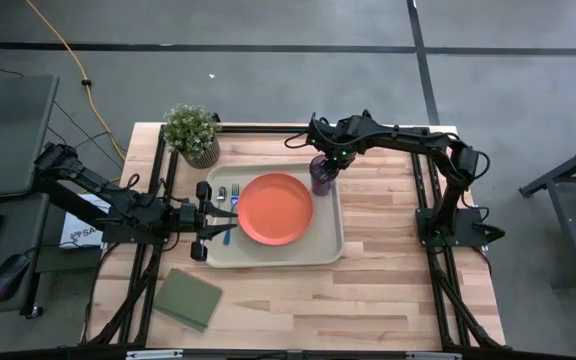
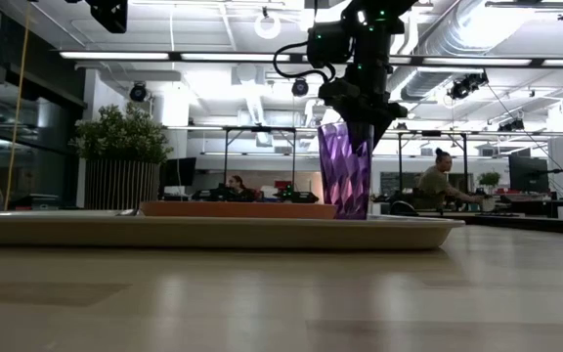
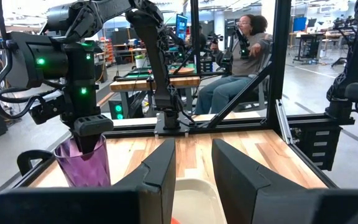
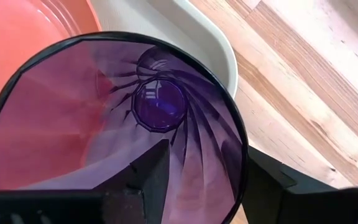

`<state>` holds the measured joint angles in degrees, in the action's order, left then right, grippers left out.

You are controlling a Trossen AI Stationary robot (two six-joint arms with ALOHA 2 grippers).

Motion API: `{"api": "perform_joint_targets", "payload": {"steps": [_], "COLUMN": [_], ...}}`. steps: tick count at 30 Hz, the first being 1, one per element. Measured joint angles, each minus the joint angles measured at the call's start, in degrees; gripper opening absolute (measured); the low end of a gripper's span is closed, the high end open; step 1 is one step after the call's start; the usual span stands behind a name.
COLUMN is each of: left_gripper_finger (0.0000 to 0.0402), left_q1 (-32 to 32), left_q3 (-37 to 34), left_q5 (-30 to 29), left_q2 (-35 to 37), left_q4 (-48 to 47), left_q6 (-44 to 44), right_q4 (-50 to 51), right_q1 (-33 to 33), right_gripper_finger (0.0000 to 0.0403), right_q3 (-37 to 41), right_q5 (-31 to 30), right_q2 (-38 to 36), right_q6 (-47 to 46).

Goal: Pick and place plate/cup/fork/spoon on tray
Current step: Put the purple glass on the gray tray

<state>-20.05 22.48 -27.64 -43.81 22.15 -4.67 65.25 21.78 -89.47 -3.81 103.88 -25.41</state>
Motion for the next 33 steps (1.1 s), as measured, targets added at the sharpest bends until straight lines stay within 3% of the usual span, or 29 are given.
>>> {"api": "perform_joint_targets", "payload": {"steps": [33], "left_gripper_finger": [0.0086], "left_q1": [0.01], "left_q3": [0.0], "left_q5": [0.01], "left_q2": [0.02], "left_q4": [-0.02], "left_q6": [0.0], "right_q4": [0.07], "right_q1": [0.0], "right_gripper_finger": [0.0158], "right_q3": [0.0], "right_q5": [-0.48], "right_q2": [-0.12], "right_q6": [4.92]}}
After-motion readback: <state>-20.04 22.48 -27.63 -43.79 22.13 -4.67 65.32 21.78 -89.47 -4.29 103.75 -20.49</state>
